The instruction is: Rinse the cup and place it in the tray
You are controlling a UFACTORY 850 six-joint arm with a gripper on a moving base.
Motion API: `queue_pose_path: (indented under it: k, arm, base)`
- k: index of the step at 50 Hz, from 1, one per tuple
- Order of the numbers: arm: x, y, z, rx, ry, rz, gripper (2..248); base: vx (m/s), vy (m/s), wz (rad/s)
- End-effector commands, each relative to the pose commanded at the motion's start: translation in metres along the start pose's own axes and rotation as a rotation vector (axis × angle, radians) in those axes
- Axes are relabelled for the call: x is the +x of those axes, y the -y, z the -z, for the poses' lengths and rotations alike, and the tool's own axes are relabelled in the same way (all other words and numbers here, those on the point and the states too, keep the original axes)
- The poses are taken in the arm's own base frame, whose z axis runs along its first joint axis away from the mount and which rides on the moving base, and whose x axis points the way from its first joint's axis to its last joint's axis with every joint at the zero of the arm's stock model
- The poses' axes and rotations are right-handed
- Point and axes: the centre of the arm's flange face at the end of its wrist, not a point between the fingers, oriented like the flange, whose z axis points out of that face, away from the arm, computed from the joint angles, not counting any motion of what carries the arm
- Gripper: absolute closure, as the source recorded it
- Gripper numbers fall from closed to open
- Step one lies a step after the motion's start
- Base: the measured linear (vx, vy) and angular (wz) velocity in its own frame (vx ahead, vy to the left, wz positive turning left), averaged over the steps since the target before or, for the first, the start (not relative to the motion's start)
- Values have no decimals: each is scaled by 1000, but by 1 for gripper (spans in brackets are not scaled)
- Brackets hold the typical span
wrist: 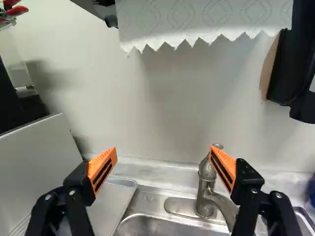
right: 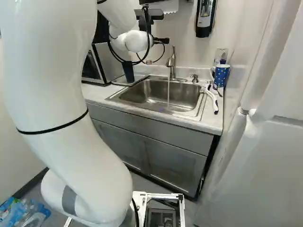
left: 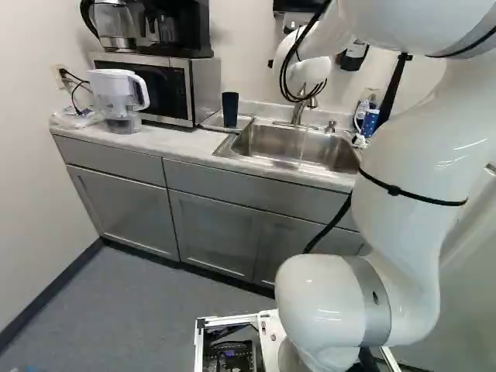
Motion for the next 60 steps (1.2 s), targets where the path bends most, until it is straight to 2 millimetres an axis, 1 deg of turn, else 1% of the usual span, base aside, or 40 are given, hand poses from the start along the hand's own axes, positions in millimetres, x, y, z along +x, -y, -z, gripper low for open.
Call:
queue_pose_path:
  k: [14, 42, 60]
  arm:
    - [2, -7, -6, -11, -4, 0, 3]
    - [27, -20, -32, -34, -29, -1, 3]
    - [18, -22, -35, -42, 74, -2, 3]
  base:
    - [0, 0, 0]
    - [0, 0, 0]
    - [0, 0, 0]
